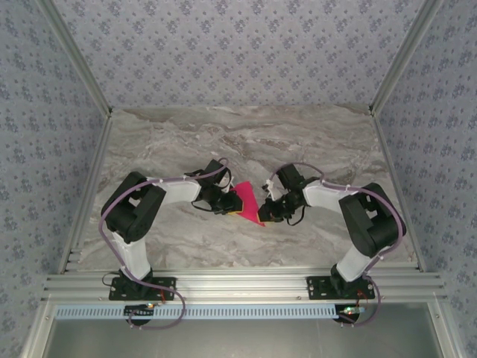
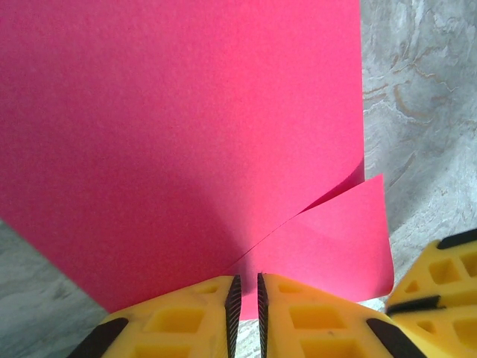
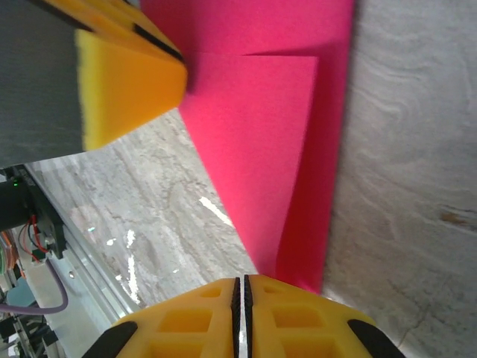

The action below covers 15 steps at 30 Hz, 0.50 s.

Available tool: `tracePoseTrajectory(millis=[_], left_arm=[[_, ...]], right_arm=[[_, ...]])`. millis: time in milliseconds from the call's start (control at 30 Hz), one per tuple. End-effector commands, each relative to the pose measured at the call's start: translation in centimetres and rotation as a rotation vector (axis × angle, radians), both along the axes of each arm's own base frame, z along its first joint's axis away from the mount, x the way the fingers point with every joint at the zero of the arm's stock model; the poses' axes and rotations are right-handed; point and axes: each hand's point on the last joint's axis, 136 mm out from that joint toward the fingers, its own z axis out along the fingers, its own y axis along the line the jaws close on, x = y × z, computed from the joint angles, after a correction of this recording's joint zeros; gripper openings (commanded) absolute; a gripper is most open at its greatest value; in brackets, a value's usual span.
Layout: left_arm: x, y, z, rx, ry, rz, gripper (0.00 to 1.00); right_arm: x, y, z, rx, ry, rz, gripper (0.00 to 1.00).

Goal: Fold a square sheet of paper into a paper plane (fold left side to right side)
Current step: Third fold the triangle at the center of the table.

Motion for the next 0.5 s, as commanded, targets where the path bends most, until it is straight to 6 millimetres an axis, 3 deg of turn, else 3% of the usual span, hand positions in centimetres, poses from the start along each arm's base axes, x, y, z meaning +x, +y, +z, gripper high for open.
tracePoseTrajectory(millis=[0,200,467], left_arm=[[-1.5,2.4,-2.7,0.136,0.059,0.009,0.18],[-1.1,2.0,-1.6,0.114,0.032,0.008,0.19],[-0.4,0.4,3.2,0.017,-0.066,-0.019,0.21]], right_arm=[[-0.1,-0.4,-1.0,-0.049,0.037,-0.014,0.14],[-0.9,-1.8,-2.9,-0.146,0.076,-0.014,0.11],[-1.8,-3.7,-4.9,-0.263,0.121,-0.02,0.05]])
